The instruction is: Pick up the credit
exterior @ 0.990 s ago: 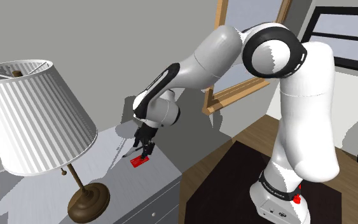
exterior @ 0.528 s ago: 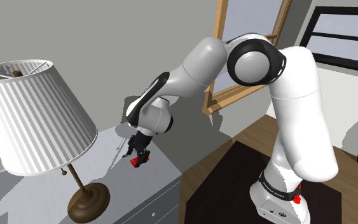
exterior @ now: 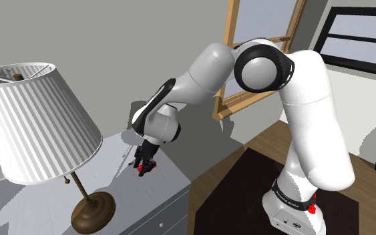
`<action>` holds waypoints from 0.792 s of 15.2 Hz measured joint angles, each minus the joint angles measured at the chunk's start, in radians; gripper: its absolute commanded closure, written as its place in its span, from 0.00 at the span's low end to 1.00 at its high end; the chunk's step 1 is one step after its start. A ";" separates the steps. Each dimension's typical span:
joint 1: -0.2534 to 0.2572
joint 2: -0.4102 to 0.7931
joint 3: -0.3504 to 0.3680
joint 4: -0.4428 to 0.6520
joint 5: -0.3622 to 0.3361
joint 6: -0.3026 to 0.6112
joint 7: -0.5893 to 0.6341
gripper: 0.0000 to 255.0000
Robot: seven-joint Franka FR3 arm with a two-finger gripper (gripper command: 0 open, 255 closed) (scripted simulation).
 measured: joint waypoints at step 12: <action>0.010 -0.041 -0.013 -0.024 -0.034 -0.016 0.041 1.00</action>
